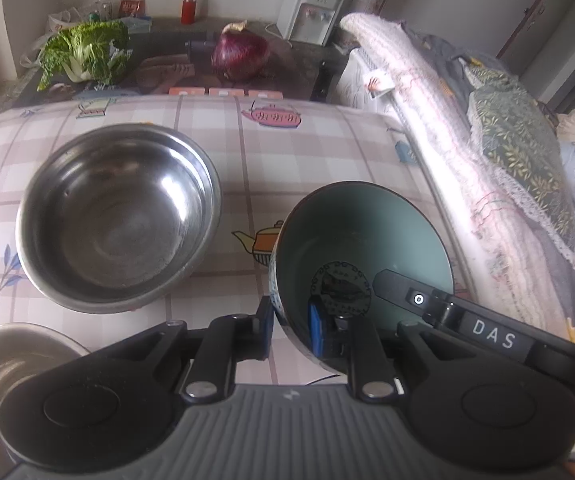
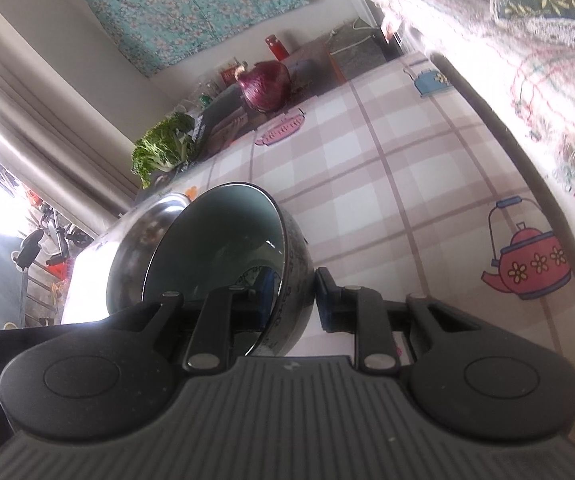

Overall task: Organize plates and bowls
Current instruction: 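Carry the green bowl by its rim toward the steel bowl with both tools, then lower the green bowl into the steel bowl and open both tools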

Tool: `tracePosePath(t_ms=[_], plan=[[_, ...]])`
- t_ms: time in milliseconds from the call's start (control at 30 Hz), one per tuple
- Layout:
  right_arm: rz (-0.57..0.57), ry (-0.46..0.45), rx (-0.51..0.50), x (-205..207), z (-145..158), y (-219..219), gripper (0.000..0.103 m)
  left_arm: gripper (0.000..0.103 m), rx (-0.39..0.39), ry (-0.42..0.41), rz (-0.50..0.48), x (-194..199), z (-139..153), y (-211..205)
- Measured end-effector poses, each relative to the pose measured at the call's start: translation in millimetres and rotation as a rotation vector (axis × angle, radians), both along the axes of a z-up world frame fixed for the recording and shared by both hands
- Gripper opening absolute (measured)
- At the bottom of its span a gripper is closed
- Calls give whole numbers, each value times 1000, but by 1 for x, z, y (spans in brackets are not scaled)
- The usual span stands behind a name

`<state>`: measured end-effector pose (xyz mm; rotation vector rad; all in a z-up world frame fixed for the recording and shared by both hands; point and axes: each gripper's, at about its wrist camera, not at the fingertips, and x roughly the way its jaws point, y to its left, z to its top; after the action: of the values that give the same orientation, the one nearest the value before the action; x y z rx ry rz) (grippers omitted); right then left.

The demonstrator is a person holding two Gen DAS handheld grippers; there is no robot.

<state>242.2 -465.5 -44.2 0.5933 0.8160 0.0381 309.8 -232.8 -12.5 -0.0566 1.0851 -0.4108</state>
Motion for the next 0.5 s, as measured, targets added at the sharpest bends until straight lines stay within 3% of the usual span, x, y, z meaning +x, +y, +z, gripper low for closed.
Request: tracePosePath(t_ms=[500], plan=[[47, -67, -44, -4, 57, 41, 21, 19, -51, -91, 59, -15, 50, 48]])
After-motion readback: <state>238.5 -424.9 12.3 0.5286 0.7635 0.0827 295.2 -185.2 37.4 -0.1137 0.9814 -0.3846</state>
